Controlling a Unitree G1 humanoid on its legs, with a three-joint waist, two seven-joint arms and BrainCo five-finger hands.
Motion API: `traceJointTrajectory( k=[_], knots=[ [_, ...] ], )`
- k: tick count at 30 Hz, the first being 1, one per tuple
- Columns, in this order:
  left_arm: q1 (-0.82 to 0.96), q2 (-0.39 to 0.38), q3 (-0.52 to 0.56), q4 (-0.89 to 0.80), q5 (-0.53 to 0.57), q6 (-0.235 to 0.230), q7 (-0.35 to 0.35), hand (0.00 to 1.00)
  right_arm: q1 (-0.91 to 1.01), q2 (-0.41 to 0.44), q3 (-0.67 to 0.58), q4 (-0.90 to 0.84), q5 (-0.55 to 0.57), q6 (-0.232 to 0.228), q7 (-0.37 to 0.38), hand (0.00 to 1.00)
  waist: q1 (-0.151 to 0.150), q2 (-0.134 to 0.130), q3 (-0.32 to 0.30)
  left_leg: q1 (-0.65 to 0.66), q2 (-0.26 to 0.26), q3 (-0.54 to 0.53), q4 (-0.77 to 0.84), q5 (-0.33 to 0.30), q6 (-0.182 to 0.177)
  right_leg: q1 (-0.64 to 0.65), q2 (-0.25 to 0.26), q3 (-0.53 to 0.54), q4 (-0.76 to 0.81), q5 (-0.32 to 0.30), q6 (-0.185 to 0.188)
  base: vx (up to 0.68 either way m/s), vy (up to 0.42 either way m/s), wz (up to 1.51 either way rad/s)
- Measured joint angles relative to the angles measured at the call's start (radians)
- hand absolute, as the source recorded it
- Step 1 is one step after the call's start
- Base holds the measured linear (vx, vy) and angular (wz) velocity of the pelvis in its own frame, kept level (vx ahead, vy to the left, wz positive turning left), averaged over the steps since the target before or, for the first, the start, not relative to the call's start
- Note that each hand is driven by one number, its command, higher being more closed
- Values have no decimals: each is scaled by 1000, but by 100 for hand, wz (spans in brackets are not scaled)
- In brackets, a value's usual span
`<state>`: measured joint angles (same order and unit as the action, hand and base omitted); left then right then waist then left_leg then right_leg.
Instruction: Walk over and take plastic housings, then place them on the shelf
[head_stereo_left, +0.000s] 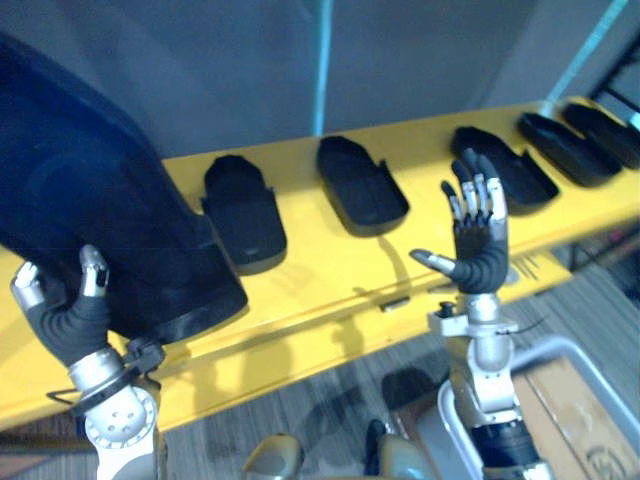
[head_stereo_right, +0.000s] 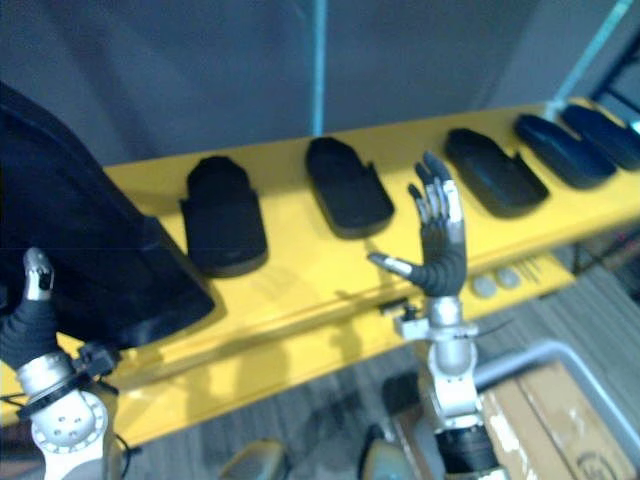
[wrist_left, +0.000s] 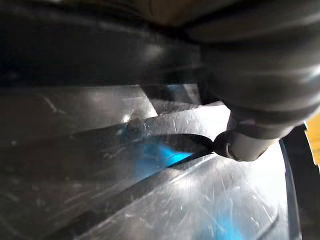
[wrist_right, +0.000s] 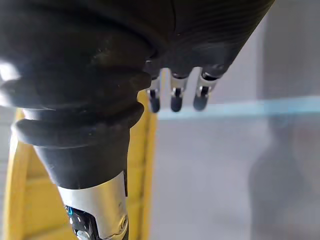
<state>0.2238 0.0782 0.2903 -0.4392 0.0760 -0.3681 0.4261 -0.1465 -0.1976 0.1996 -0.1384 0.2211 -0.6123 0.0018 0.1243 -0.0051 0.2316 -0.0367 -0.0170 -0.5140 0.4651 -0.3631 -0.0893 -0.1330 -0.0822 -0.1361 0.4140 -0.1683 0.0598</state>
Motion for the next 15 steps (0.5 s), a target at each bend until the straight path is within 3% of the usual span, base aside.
traceJointTrajectory(
  k=[2,5,6,10,15],
  knots=[
    [19,-26,0,10,1,23,3,100,-31,-2,50,0,-24,8,-5,0,2,16,-8,7,58,75,-81,56,-40,43,5,-67,-17,-9,-17,159,-299,82],
    [23,-51,-4,10,4,26,6,100,-36,-10,49,-10,-141,6,-55,0,-5,35,-20,18,108,242,-165,116,-15,115,1,-151,-98,2,-33,113,-168,84],
    [19,-46,-19,10,5,26,10,100,-34,-17,45,-24,-189,7,-83,0,-18,34,-22,17,112,303,-186,143,-11,144,-9,-192,-123,5,-29,69,-65,88],
    [9,-44,-36,17,11,27,13,100,-6,-30,-19,-123,-278,26,-138,0,-18,20,-31,28,84,297,-233,193,-6,176,-36,-228,-154,12,-18,31,17,54],
    [23,-3,25,19,21,67,30,100,167,-31,-403,-229,-273,53,-331,0,-33,4,-51,80,57,307,-291,223,11,237,-63,-243,-193,22,-2,-4,43,15]
  ],
)
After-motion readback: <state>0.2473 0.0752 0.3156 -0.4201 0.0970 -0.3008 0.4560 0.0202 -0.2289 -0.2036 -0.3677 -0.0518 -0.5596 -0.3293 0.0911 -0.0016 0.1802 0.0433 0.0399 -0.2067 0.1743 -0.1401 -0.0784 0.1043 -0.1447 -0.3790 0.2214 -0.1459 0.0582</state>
